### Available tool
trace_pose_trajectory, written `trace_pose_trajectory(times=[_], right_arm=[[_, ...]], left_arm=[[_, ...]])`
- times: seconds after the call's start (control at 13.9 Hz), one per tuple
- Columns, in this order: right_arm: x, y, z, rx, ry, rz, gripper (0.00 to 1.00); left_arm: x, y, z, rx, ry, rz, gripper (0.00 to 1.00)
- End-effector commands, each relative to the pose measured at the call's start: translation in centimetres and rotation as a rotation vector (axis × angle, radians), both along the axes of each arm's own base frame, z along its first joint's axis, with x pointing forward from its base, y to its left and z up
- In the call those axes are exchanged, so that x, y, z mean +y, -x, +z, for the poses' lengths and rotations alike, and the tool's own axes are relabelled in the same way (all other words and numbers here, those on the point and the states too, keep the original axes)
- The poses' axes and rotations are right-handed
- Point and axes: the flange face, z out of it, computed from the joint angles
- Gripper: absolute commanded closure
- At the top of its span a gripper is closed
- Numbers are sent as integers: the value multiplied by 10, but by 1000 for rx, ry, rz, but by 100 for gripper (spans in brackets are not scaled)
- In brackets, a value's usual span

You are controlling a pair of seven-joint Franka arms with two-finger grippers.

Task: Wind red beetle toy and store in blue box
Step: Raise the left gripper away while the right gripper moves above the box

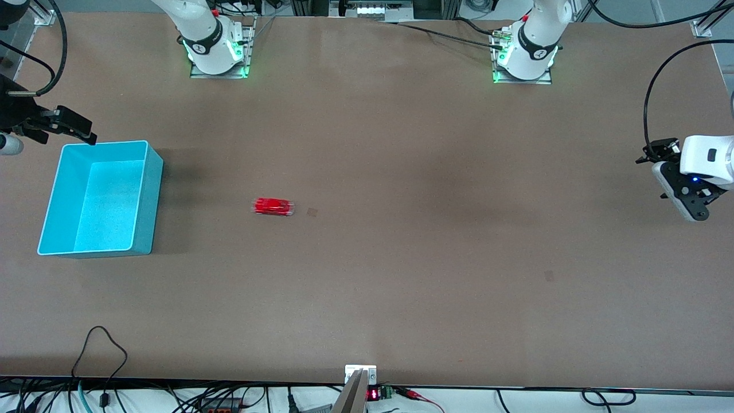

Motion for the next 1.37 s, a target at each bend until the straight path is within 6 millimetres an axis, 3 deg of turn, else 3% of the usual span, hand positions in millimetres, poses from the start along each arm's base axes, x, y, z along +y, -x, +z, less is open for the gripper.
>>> trace_pose_trajectory(times=[0.0,0.22,0.58,0.86,1.01,1.15,1.3], right_arm=[[0,0,5,1,-12,9,0],[0,0,5,0,-12,8,0],[-1,-1,5,-10,-11,8,0],[0,-3,4,-15,-32,1,0],[-2,-9,-8,7,-45,-3,0],[-2,-10,-6,1,-67,-9,0],[1,-13,-8,4,-66,-1,0]], left_arm=[[-9,0,23,36,-51,143,0],[-22,1,47,14,-94,272,0],[-47,-2,52,0,-123,314,0],[-57,-11,88,-79,-144,470,0],[-68,-12,89,-87,-174,558,0],[-69,-15,83,-82,-209,710,0],[-84,-26,72,-78,-227,775,0]])
